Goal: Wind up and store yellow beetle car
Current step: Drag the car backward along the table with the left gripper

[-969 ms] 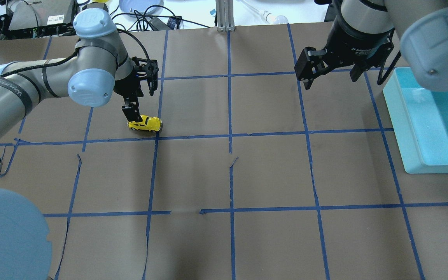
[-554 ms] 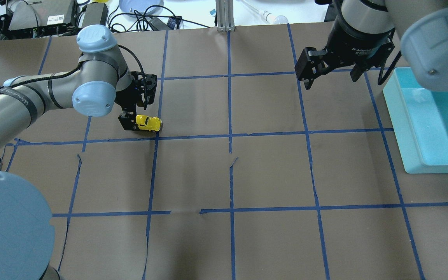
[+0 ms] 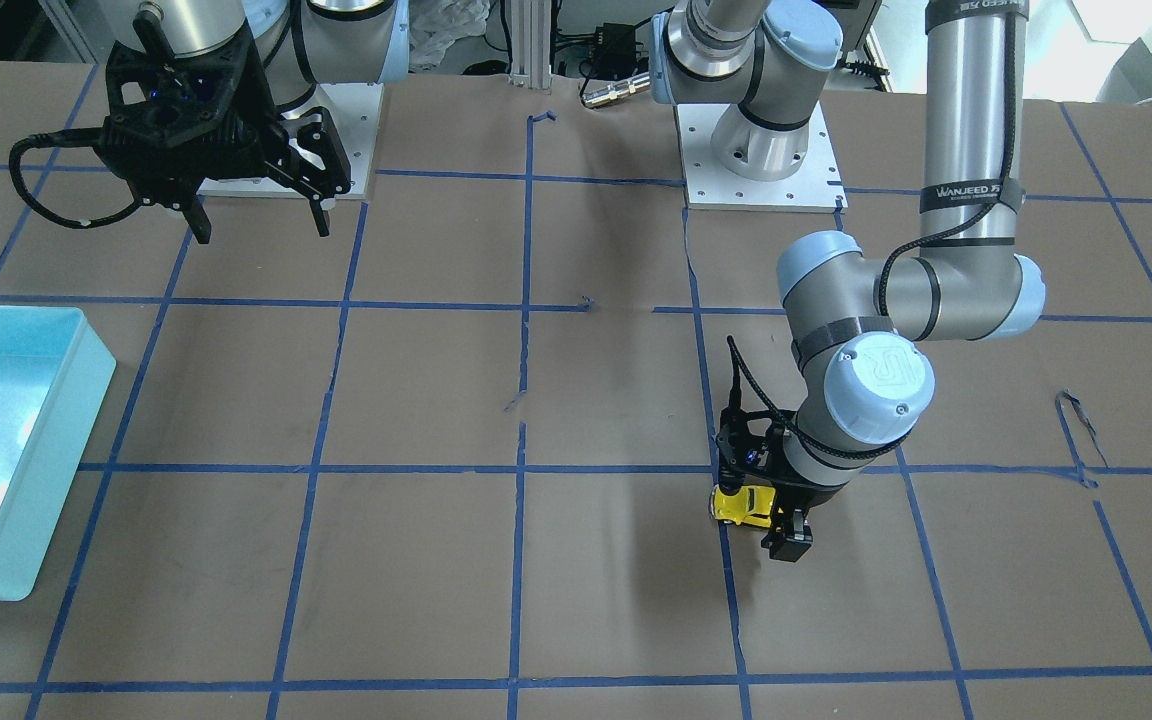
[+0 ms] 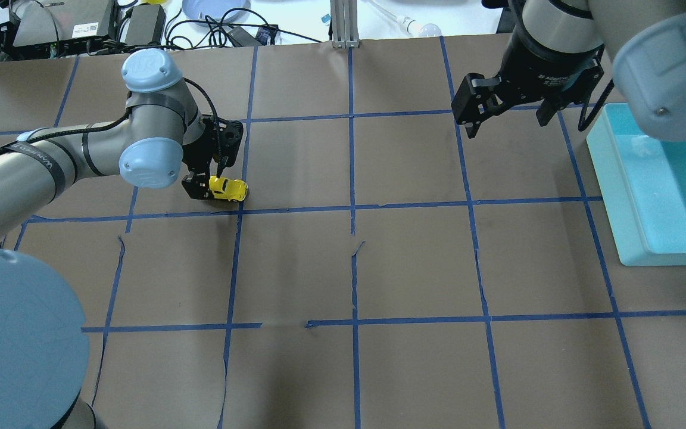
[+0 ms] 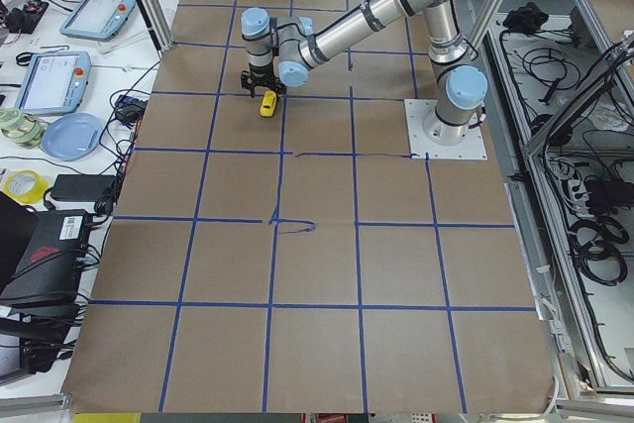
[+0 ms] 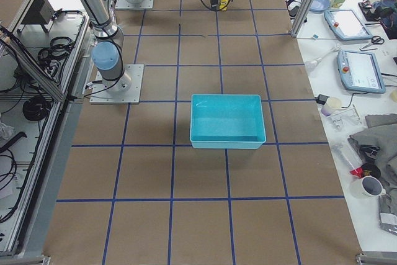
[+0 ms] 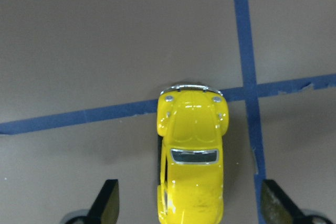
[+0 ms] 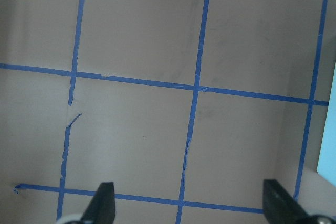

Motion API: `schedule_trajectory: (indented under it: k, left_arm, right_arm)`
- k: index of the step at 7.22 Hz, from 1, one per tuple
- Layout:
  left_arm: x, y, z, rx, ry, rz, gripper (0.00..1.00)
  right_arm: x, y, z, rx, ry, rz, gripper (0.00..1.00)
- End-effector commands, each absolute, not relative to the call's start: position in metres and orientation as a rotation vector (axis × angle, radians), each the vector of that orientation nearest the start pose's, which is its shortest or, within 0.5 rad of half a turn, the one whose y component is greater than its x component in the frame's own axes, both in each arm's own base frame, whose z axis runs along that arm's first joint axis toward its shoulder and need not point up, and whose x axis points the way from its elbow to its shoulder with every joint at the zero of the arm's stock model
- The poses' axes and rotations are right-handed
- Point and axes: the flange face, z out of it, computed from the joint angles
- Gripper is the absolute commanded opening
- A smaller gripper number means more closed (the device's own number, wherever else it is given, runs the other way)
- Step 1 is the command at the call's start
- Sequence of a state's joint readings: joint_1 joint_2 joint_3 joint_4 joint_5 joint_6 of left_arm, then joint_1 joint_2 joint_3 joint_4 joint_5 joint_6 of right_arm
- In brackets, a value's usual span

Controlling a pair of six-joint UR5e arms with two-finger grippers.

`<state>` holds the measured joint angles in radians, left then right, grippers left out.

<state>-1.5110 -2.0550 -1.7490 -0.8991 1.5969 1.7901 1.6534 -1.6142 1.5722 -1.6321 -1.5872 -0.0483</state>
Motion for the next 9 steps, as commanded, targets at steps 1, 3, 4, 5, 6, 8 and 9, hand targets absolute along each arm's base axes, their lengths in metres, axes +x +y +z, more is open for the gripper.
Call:
schedule_trajectory:
  k: [1,3,4,5,6,8,9]
  left_arm:
    - [-0.094,-0.613,0.195,-2.406,-2.05,-0.028,0.81]
    - [-0.095,-0.604,0.186,-2.397,-2.035,-0.047,0.81]
    - [-0.095,-0.604,0.185,-2.395,-2.033,-0.045,0.71]
    - [-0.094,-0.604,0.187,-2.398,-2.036,-0.054,0.41]
    - [-0.092,-0.604,0.187,-2.398,-2.039,-0.058,0.24]
    - [-0.078,-0.606,0.187,-2.381,-2.062,-0.056,0.1]
    - [-0.066,-0.607,0.185,-2.354,-2.084,-0.051,0.09]
  right_arm:
    - [0.17,-0.47,0.515,-0.204,3.147,-0.165,1.0]
    - [0.17,-0.47,0.515,-0.206,3.149,-0.165,1.0]
    - [0.17,-0.47,0.515,-0.204,3.149,-0.165,1.0]
    - [0.17,-0.47,0.515,-0.204,3.149,-0.165,1.0]
    - [0.17,-0.47,0.515,-0.206,3.149,-0.165,1.0]
    - [0.17,-0.47,0.515,-0.206,3.147,-0.165,1.0]
    - [0.171,-0.47,0.515,-0.206,3.147,-0.165,1.0]
